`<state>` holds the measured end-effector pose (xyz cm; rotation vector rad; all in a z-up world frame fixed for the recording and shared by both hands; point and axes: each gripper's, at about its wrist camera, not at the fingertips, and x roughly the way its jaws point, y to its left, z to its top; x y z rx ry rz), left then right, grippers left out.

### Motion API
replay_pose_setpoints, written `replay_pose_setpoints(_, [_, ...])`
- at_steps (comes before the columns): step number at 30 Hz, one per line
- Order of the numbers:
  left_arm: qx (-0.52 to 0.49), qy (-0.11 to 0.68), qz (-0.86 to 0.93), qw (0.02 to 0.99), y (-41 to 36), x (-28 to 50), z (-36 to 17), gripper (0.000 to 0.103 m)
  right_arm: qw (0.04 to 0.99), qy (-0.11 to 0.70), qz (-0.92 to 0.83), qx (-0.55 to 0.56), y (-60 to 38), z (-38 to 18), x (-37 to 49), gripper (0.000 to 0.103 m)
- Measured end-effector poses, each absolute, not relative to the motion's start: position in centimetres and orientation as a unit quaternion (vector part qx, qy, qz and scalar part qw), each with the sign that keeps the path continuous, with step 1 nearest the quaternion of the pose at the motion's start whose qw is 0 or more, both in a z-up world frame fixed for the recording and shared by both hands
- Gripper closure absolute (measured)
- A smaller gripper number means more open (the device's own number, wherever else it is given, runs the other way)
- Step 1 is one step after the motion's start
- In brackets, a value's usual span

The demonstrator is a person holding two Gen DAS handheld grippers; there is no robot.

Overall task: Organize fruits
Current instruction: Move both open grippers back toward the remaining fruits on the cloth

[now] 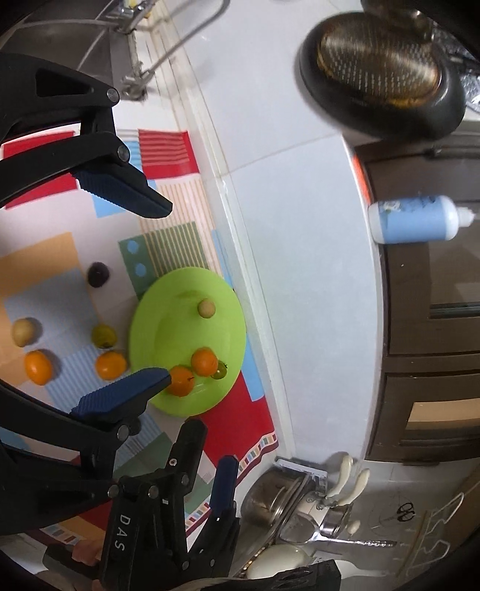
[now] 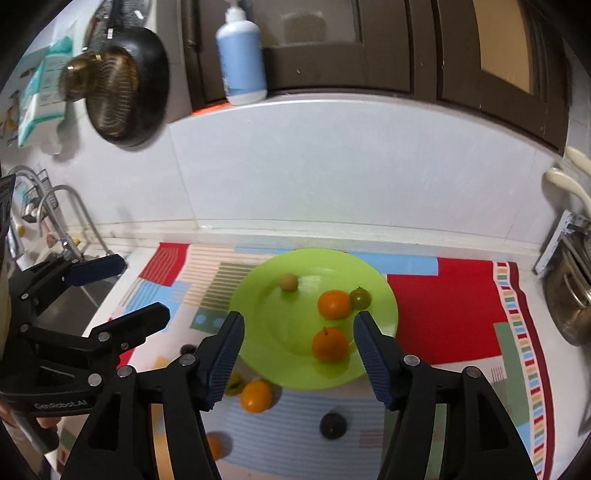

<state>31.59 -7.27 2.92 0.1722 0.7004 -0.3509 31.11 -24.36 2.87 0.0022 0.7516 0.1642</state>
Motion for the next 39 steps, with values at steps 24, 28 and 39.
replay_pose_setpoints(24, [0.139, 0.279, -0.19, 0.931, -4.3, 21.5, 1.3, 0.014, 0.929, 0.342, 0.124, -0.071, -19.2, 2.3, 22.0, 0.041])
replay_pose_setpoints(28, [0.144, 0.282, -0.2, 0.927, -4.3, 20.9, 0.2, 0.014, 0.924, 0.347, 0.131, -0.093, -18.7, 1.6, 21.3, 0.041])
replay_pose_setpoints(39, [0.195, 0.274, -0.235, 0.912, -5.0, 19.8, -2.4, 0.014, 0.909, 0.344, 0.162, -0.169, -17.2, -0.4, 20.1, 0.041])
